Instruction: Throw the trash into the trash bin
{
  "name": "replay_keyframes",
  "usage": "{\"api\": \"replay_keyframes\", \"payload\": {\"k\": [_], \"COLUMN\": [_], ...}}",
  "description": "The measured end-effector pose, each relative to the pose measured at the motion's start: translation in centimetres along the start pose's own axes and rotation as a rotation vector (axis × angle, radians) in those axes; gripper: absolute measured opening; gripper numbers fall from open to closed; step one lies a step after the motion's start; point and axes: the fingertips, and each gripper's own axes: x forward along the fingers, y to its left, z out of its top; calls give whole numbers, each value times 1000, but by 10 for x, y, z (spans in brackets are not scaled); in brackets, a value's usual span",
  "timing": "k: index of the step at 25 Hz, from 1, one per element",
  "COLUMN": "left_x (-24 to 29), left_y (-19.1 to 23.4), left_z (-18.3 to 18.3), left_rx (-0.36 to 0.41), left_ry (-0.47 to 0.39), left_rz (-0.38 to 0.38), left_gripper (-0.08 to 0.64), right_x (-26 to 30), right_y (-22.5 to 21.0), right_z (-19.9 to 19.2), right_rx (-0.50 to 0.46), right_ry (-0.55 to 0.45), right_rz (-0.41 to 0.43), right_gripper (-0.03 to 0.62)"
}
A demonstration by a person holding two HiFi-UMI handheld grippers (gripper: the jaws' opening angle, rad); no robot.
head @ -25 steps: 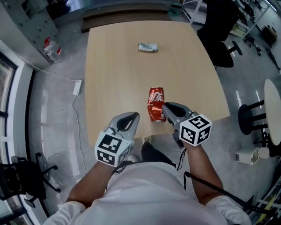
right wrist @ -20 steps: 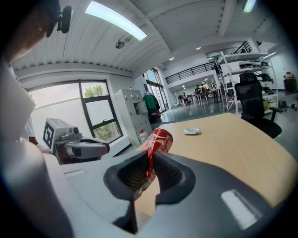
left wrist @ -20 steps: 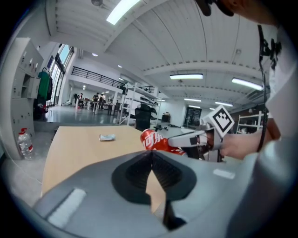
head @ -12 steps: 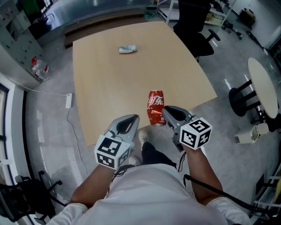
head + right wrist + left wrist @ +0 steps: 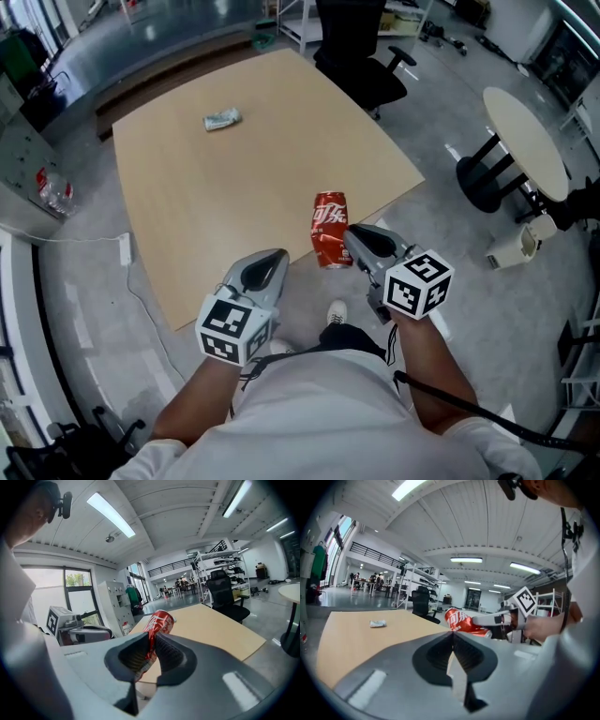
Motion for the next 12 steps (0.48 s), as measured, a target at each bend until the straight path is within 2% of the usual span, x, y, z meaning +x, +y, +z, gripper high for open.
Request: {"api": "replay_keyframes", "payload": {"k": [7, 12], "left_x": [38, 76], "left_y": [-17, -56], "left_z": [10, 20], "left_rx": [26, 59], "left_ry": [1, 12], "left_rz": [-118, -212], "left_gripper": [8, 8], "right_x": [-35, -86], "right_y": [-29, -61], "right_z": [11, 18], "right_rx": [11, 37], "right_ry": [-46, -100], "right_rz": [-120, -215], "right_gripper": [48, 48]}}
